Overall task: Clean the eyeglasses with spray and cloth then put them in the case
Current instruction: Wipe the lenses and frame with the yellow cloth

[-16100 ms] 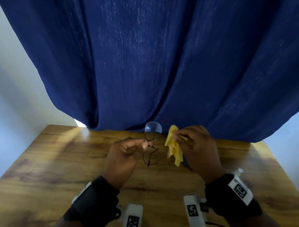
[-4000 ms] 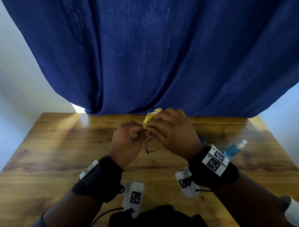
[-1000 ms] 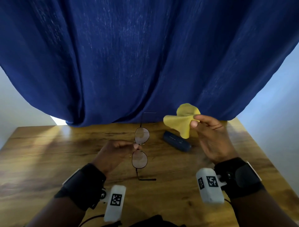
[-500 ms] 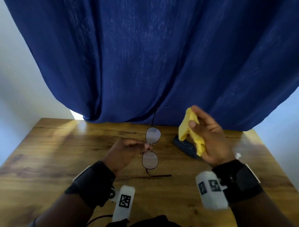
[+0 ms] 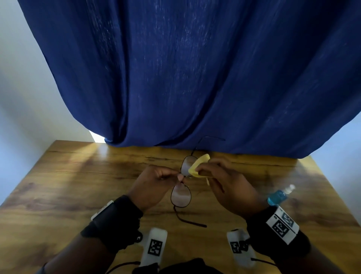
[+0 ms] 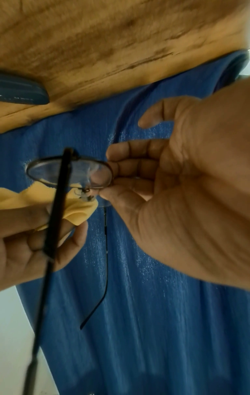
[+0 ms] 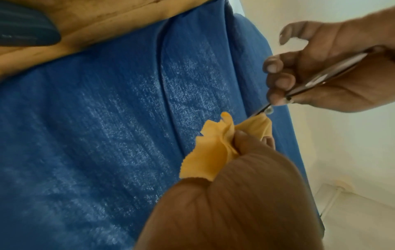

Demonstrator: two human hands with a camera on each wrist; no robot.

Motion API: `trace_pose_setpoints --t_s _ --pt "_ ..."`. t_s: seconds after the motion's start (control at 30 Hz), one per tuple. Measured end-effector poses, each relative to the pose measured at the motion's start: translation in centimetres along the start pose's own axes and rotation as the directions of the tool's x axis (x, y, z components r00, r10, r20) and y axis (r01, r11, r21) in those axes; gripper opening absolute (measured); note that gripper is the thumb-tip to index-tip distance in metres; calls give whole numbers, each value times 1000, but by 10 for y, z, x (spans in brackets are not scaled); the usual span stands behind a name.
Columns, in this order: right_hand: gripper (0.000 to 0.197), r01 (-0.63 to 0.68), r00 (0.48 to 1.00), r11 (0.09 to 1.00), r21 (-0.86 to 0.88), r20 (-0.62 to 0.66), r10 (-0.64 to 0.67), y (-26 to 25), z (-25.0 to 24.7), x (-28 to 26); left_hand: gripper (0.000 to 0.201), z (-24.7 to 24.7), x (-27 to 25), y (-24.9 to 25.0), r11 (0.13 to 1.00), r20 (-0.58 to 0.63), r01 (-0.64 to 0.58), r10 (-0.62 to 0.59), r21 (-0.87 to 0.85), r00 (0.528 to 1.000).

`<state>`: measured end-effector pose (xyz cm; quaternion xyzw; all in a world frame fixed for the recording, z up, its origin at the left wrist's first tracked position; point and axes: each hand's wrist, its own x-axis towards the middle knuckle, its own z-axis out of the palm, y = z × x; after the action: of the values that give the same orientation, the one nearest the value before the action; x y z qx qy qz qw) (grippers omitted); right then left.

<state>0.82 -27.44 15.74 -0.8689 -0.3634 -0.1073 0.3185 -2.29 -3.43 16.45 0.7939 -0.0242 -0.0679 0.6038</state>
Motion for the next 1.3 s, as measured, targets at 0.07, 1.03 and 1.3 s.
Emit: trace_pose_setpoints --t_s 0.07,1.03,1.3 --pt "33 -48 995 999 -20 -85 46 0 -2 2 18 0 1 0 999 8 -23 23 23 1000" --pt "71 107 994 881 -461 45 -97 -2 0 12 19 -2 17 -11 984 46 -80 74 158 996" --pt "62 212 958 895 -393 265 -111 3 12 20 19 -2 17 -16 984 48 -87 80 154 996"
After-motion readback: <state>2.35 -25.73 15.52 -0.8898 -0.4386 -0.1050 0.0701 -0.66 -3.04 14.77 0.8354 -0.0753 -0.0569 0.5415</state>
